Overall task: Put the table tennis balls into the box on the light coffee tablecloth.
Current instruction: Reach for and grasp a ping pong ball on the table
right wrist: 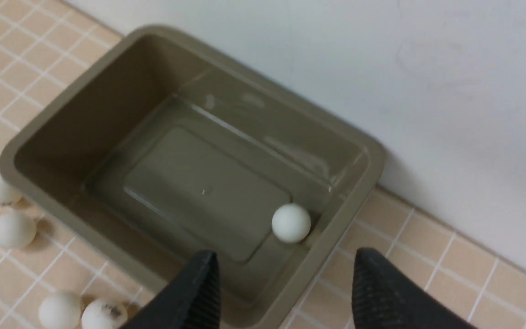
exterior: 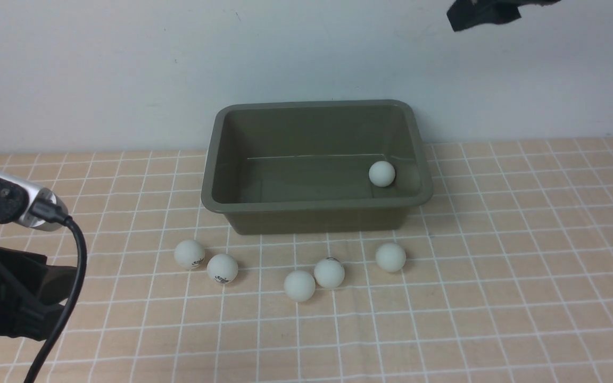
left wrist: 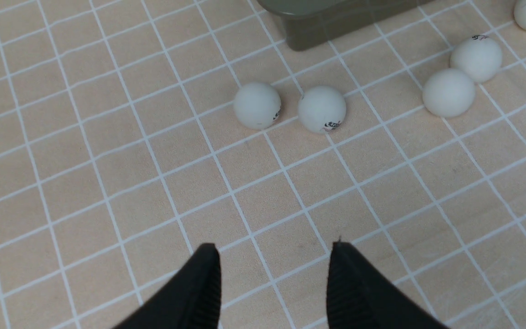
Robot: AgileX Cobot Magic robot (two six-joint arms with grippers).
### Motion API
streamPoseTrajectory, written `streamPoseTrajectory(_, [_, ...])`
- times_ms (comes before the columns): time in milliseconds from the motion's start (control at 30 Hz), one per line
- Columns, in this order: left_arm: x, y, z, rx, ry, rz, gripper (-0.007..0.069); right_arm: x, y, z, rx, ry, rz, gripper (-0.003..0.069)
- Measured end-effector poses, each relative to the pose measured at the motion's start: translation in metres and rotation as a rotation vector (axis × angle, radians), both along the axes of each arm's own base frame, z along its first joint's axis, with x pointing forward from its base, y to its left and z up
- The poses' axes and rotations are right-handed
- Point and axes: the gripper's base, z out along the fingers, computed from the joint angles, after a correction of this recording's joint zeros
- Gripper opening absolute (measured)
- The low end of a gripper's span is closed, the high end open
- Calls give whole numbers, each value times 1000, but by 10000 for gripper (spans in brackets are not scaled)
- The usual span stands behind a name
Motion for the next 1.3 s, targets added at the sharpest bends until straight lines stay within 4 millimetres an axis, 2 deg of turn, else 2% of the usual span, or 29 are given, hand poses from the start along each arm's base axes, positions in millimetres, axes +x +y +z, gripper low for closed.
streamPoseTrajectory(100, [1,0,0,1,-8,4,259,-2,0,-1,2,34,-10,347])
streamPoseTrajectory(200, [1,1,1,3,-16,9,259,-9,-2,6,10,28,-32,347])
streamPoseTrajectory(267, [1,1,1,3,-18,10,259,-20,-5,20,22,1,-48,345])
streamPoseTrajectory(400, [1,1,1,3,-18,10,259,-40,-9,35,39,-22,-60,345])
streamPoseTrajectory(567, [1,1,1,3,-18,10,259,-73,-15,26,45,38,-81,345])
streamPoseTrajectory(667, [1,1,1,3,-18,10,259,-96,-19,2,40,127,-87,345])
streamPoseTrajectory(700, [1,1,1,2,-18,10,259,-98,-19,1,41,131,-87,345])
streamPoseTrajectory(767, [1,0,1,-5,-19,11,259,-114,-19,-22,82,168,-96,345])
streamPoseTrajectory(833, [2,0,2,-21,-20,13,259,-121,-18,-42,112,194,-96,345])
streamPoseTrajectory(1067, [2,-3,4,-80,-25,21,259,-124,-5,-122,140,201,-54,345])
streamPoseTrajectory(1100, [2,-3,4,-80,-25,21,259,-124,-4,-123,139,195,-51,345])
streamPoseTrajectory(1200, [2,-4,4,-82,-30,14,259,-116,14,-151,116,145,-16,345])
streamPoseTrajectory(1267, [2,-4,4,-77,-31,10,259,-112,19,-157,115,138,-20,345])
streamPoseTrajectory(1300, [2,-4,4,-73,-33,6,259,-107,26,-166,111,139,-25,349])
